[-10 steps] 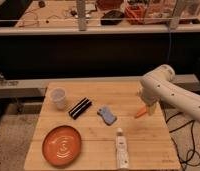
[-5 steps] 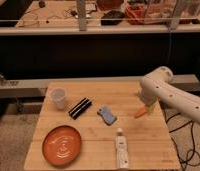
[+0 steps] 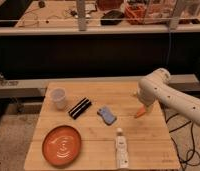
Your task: Drag the pepper across the table
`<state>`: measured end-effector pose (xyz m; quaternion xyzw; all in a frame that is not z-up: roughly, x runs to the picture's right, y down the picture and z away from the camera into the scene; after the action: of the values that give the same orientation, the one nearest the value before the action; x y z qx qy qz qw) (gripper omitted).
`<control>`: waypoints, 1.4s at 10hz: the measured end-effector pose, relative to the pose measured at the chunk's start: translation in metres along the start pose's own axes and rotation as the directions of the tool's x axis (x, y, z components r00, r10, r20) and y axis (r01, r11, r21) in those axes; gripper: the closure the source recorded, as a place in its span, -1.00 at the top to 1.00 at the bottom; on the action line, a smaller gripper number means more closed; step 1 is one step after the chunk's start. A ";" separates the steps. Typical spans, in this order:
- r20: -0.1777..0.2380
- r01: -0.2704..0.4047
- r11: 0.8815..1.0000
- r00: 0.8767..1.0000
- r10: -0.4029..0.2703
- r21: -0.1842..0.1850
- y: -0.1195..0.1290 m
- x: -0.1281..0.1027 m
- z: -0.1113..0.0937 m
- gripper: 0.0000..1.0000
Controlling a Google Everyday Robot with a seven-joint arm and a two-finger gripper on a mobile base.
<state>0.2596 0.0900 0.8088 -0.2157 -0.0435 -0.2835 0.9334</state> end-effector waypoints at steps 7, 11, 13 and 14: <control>0.027 0.081 0.997 0.996 -0.082 0.016 0.003 -0.004 0.023 0.60; 0.049 0.105 0.994 0.993 -0.106 0.020 0.007 -0.007 0.035 0.60; 0.065 0.116 0.993 0.991 -0.117 0.021 0.009 -0.009 0.045 0.60; 0.071 0.117 0.993 0.990 -0.118 0.020 0.011 -0.010 0.048 0.60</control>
<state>0.2591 0.1235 0.8462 -0.2155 -0.0918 -0.3298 0.9145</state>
